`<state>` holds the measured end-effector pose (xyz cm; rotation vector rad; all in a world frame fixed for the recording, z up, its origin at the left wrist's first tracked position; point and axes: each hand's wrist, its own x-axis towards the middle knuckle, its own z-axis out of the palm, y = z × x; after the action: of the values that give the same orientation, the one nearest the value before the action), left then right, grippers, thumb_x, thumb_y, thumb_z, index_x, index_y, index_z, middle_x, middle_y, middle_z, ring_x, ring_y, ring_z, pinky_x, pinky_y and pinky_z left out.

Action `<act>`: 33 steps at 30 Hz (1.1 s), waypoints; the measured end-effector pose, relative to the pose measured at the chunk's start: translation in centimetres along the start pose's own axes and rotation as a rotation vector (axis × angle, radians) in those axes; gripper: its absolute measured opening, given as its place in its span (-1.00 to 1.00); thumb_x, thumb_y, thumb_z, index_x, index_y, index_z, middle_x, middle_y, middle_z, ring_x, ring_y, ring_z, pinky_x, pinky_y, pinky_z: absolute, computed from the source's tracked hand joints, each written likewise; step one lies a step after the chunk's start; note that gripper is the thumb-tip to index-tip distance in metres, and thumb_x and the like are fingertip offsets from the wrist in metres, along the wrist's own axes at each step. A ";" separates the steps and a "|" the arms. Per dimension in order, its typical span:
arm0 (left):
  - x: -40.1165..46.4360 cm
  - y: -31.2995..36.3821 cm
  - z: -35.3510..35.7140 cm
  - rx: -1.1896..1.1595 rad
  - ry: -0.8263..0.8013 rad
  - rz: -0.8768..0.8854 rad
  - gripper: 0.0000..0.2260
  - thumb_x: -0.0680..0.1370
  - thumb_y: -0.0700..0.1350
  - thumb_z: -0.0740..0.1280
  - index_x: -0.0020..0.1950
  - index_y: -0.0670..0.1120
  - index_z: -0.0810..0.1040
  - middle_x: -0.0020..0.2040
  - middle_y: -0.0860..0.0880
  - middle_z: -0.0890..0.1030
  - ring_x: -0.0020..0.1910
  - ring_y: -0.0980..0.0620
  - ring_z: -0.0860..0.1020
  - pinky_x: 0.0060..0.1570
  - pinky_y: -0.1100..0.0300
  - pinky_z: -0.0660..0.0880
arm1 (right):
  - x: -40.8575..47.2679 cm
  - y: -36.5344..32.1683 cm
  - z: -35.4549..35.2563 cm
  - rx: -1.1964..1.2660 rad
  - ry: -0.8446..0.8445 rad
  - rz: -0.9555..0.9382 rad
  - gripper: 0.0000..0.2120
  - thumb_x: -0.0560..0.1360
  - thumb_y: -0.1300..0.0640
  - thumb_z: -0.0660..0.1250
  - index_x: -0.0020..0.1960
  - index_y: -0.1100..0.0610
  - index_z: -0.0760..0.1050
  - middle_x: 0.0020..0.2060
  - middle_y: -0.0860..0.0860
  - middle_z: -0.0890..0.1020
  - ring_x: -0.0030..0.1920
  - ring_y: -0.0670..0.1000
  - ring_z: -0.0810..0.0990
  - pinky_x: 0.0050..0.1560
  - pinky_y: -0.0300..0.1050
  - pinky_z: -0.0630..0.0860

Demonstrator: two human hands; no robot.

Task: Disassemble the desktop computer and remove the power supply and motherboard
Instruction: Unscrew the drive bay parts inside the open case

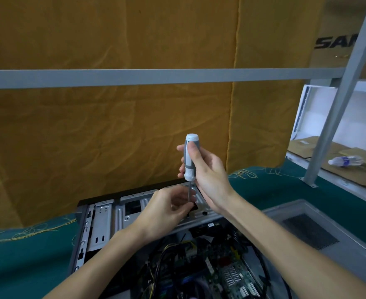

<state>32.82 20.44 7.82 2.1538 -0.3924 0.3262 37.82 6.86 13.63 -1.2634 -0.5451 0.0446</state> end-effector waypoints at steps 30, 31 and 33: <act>-0.2 -0.5 0.0 0.078 0.070 -0.039 -0.86 0.50 -0.10 0.54 -0.21 -0.04 0.64 -0.32 0.09 0.67 -0.33 0.13 0.61 -0.26 0.28 0.50 | -0.4 1.0 0.5 -0.028 -0.072 0.029 -0.50 0.46 -0.18 0.44 0.16 0.18 0.45 -0.25 0.01 0.61 -0.23 0.02 0.65 -0.33 -0.15 0.53; -0.2 -0.5 0.1 0.095 0.065 -0.040 -0.86 0.50 -0.09 0.54 -0.21 -0.03 0.63 -0.31 0.09 0.67 -0.32 0.13 0.62 -0.26 0.29 0.50 | -0.4 1.0 0.3 -0.028 -0.063 0.023 -0.52 0.47 -0.17 0.42 0.13 0.21 0.48 -0.25 0.02 0.61 -0.22 0.02 0.65 -0.30 -0.13 0.55; -0.3 -0.6 -0.1 0.131 0.010 -0.030 -0.91 0.51 -0.08 0.51 -0.15 -0.01 0.64 -0.26 0.09 0.68 -0.25 0.16 0.63 -0.23 0.35 0.47 | -0.4 0.8 0.0 -0.016 -0.068 0.036 -0.52 0.51 -0.18 0.36 0.12 0.24 0.57 -0.25 0.00 0.60 -0.20 -0.01 0.60 -0.22 -0.08 0.59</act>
<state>32.81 20.93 7.32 2.2824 -0.3409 0.3537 37.65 7.04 12.72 -1.2912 -0.5822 0.1143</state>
